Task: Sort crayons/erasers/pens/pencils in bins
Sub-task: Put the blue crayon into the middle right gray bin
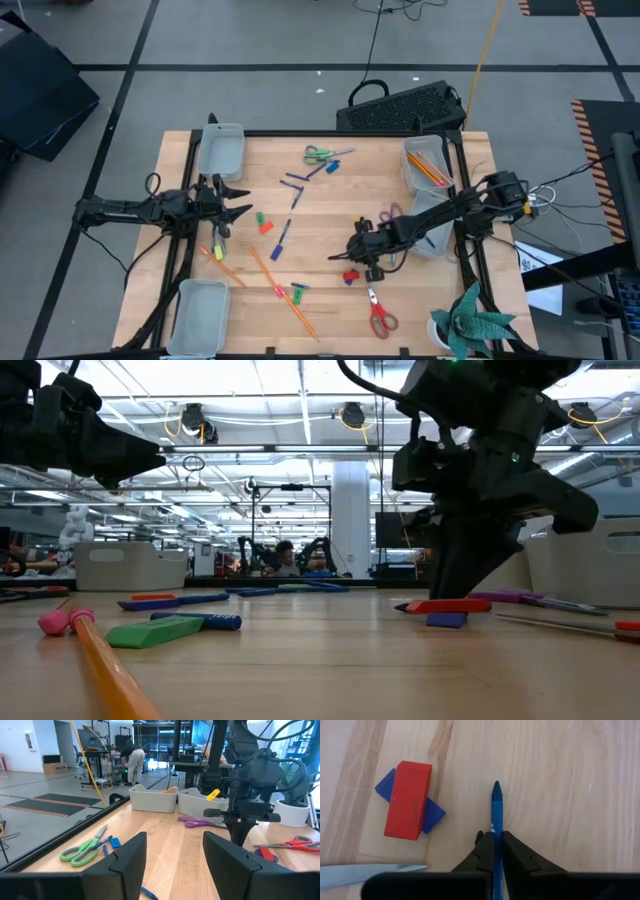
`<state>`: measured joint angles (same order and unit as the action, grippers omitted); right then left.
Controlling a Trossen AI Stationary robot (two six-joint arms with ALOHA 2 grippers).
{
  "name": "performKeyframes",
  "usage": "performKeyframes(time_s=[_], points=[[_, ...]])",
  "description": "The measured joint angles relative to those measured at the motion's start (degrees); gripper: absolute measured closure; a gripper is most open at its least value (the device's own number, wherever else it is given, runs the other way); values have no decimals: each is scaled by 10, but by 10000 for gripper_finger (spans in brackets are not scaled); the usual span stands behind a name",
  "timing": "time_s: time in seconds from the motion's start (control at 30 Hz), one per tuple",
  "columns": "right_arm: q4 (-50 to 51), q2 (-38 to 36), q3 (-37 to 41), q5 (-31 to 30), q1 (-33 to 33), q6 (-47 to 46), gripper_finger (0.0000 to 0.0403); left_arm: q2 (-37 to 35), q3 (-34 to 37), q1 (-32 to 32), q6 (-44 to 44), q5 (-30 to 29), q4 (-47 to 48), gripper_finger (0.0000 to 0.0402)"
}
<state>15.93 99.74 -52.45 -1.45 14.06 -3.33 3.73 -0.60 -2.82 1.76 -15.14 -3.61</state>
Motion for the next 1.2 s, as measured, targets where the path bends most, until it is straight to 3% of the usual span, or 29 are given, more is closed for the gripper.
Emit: performKeyframes(time_s=[0.2,0.4,0.5,0.73,0.93,1.2], points=[[2,-63,1,-11,-4,-18,368,0,0,0,0,0,0,204],[67,-182,0,-15,-16,-117,380,0,0,0,0,0,0,204],[148,-253,-1,-38,-24,-200,384,0,0,0,0,0,0,204],[416,-376,-1,-180,-28,-476,381,0,0,0,0,0,0,204],[599,-408,13,-188,-28,-636,381,0,0,0,0,0,0,204],[457,-395,141,-141,-28,-733,380,0,0,0,0,0,0,204]])
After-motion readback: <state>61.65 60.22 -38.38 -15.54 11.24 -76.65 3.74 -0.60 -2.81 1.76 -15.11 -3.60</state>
